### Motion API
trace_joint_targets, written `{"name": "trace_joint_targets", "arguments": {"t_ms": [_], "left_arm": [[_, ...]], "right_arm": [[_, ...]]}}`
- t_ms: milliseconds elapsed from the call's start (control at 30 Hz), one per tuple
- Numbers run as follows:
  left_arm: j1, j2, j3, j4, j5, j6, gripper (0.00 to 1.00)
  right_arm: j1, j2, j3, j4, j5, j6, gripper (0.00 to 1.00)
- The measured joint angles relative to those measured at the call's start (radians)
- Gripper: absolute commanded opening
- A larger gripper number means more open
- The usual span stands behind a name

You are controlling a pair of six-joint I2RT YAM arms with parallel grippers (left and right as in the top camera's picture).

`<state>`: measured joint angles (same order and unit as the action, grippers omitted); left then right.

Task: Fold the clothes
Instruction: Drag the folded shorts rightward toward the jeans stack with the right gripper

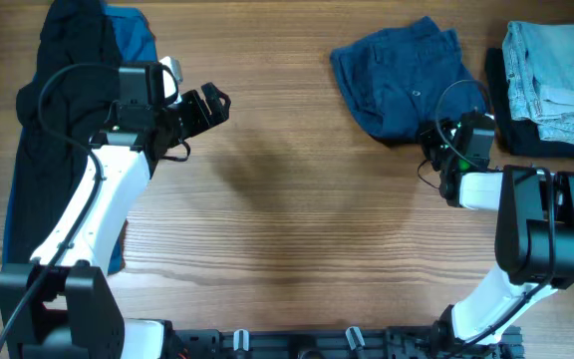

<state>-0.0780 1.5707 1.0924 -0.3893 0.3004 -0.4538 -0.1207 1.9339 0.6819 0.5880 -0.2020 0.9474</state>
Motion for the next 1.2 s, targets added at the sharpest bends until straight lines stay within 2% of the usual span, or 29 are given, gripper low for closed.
{"name": "trace_joint_targets", "arguments": {"t_ms": [233,333,533,633,833,1033,1200], "left_arm": [[0.000,0.000,0.000,0.000,0.000,0.000,1.00],[0.000,0.000,0.000,0.000,0.000,0.000,1.00],[0.000,0.000,0.000,0.000,0.000,0.000,1.00],[0.000,0.000,0.000,0.000,0.000,0.000,1.00],[0.000,0.000,0.000,0.000,0.000,0.000,1.00],[0.000,0.000,0.000,0.000,0.000,0.000,1.00],[0.000,0.000,0.000,0.000,0.000,0.000,1.00]], "right_arm": [[-0.001,-0.009,-0.002,-0.028,-0.109,-0.069,0.04],[0.004,-0.118,-0.027,-0.149,-0.138,-0.096,0.04],[0.015,-0.482,-0.031,-0.306,-0.172,-0.183,0.04],[0.015,-0.568,-0.003,-0.348,-0.174,-0.209,0.04],[0.015,-0.588,0.104,-0.384,-0.196,-0.238,0.04],[0.015,-0.588,0.314,-0.449,-0.209,-0.284,0.04],[0.005,-0.588,0.417,-0.461,-0.192,-0.331,0.04]]}}
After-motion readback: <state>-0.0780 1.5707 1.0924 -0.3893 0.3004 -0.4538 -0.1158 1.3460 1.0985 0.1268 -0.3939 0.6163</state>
